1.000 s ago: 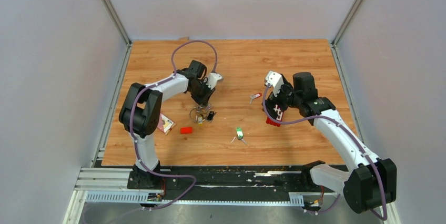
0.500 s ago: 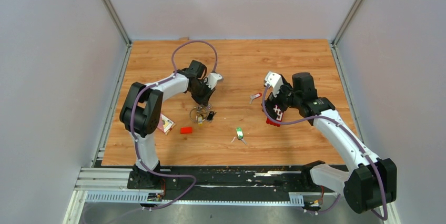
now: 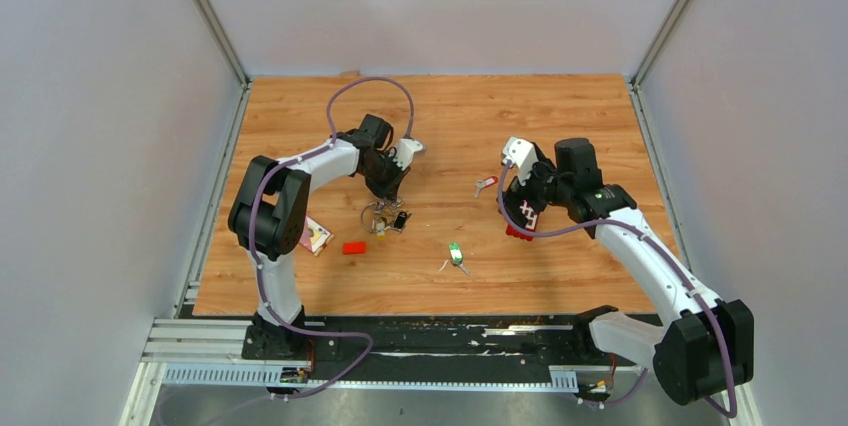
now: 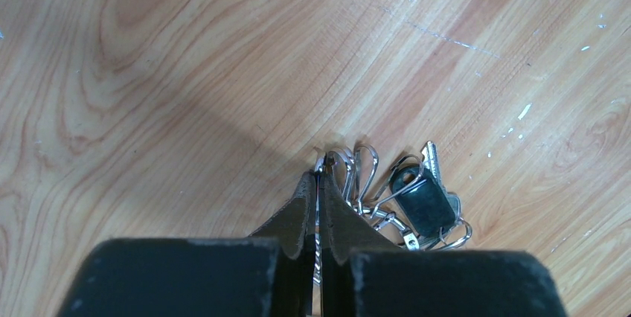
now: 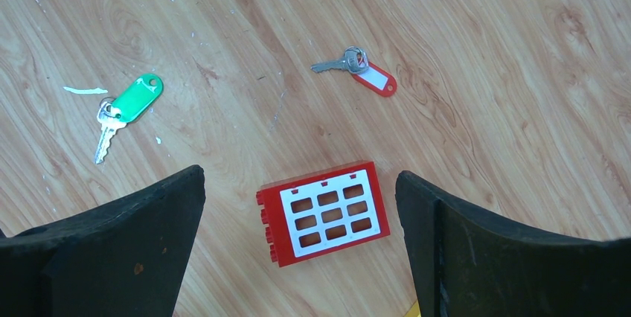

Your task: Put the keys on the keyring

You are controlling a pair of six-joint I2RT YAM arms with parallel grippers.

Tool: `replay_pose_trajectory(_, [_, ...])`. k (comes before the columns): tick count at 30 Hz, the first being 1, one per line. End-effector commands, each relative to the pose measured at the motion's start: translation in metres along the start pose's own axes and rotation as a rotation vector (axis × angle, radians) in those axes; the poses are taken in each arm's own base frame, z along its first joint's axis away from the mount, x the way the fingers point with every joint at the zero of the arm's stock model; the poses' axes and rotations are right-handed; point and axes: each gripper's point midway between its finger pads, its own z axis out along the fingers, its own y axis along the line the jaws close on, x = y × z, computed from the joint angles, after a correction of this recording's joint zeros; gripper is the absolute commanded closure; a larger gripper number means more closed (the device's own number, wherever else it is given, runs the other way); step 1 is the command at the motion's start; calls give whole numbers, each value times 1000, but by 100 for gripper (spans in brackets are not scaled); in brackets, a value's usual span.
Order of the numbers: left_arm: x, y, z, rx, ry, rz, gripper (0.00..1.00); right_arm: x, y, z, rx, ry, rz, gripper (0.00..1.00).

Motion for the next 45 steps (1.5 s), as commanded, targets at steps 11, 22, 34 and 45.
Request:
replay_pose_trajectory(11, [-41, -1, -51, 15, -207, 59, 100, -46, -1, -7, -14, -117, 22, 0])
replay_pose_trajectory(22, [-87, -78, -108, 384, -425, 216, 100, -128, 22, -31, -232, -346, -17, 0])
replay_pose_trajectory(34, [-94, -152, -153, 569, -554, 369, 100, -151, 70, -6, -481, -422, 0, 39])
replay_pose_trajectory(45, [-96, -186, -170, 514, -649, 476, 100, -151, 97, 1, -578, -408, 0, 45])
